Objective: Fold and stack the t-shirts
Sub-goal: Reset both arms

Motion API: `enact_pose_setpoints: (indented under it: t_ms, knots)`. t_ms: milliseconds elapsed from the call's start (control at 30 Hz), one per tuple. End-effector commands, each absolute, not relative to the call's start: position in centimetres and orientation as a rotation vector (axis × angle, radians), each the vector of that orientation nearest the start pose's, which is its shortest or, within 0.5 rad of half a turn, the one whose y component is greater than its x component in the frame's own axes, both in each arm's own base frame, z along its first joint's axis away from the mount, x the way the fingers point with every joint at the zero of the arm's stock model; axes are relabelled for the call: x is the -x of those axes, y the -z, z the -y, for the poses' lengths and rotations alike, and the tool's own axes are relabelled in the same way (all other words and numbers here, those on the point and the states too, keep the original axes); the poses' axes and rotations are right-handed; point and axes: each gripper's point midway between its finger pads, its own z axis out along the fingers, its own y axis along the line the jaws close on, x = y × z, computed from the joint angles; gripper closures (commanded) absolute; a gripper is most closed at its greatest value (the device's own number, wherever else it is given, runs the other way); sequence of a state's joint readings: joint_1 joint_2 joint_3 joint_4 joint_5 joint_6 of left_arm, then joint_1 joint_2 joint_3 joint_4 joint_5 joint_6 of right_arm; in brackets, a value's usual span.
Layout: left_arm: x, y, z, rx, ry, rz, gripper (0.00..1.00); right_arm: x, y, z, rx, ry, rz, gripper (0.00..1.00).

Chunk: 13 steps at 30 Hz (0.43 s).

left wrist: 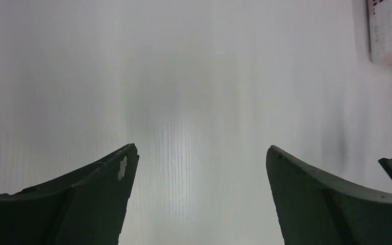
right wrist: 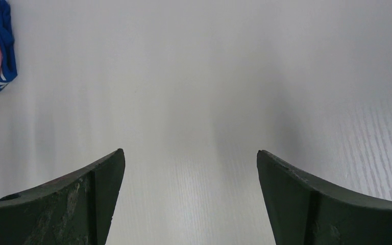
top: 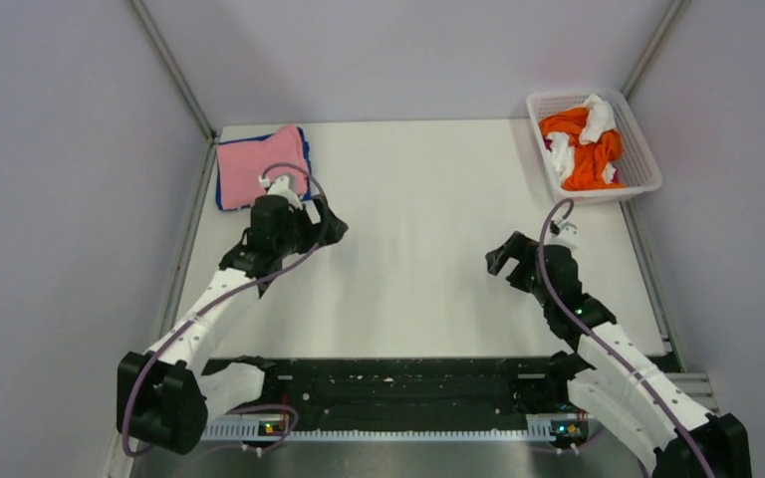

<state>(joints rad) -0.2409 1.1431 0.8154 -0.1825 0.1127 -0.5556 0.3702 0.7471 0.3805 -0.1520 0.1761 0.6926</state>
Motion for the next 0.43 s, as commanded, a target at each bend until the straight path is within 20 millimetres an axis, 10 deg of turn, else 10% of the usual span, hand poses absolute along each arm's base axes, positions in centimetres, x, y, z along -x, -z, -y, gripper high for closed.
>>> enact_pose_setpoints:
  t_ms: [0,400]
  knots:
    - [-31.8,-17.4,12.3,0.295,0.598,-2.066,0.01,-26.6,-12.5,-8.0,-0.503,-0.393,-1.993,0.01]
    - [-30.8,-16.6,10.0,0.357,0.503,-2.002,0.01,-26.8,-11.6,-6.8,-0.563,-0.345,-1.94,0.01]
